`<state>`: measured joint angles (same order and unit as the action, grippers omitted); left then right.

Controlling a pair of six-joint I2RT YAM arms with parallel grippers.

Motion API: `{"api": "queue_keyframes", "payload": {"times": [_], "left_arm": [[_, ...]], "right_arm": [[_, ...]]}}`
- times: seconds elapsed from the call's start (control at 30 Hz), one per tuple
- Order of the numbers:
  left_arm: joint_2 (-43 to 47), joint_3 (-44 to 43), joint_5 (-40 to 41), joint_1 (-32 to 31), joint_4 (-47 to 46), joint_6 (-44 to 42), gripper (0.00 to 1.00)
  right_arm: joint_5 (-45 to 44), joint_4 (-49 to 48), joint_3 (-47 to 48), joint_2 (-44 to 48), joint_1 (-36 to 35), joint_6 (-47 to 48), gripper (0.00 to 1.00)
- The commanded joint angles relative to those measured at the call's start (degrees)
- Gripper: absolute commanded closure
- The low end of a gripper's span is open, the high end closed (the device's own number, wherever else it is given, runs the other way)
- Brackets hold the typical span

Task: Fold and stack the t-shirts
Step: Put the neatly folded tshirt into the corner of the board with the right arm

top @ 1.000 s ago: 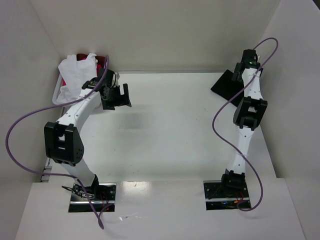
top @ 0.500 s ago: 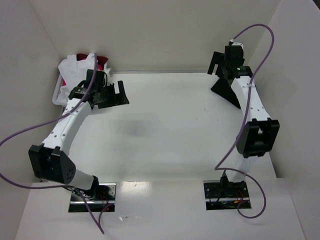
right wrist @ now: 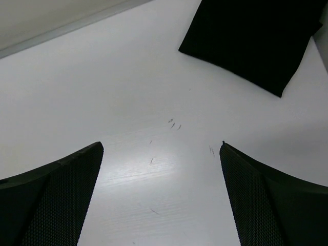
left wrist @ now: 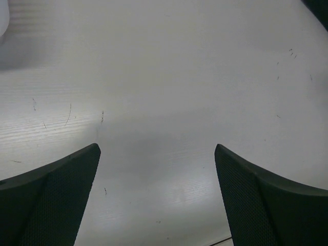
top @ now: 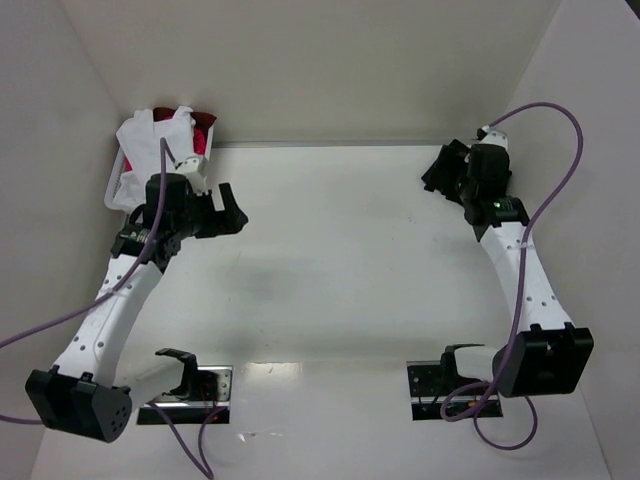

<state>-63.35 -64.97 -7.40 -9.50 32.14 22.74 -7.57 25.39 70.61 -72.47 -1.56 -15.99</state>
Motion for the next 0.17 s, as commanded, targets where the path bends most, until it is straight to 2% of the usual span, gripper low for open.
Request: {"api": "queue_keyframes", "payload": {"times": [0.0, 0.13], "left_arm": [[4.20, 2.56, 1.50, 0.27, -4.54, 0.55, 0.00], [6.39, 3.10, 2.82, 0.27, -3.76, 0.55, 0.00]], "right_arm": [[2.56, -4.20, -4.15, 3.38, 0.07, -0.71, 0.00], [2.56, -4.82, -6.10, 6.01, 0.07, -1.33, 0.00]]}}
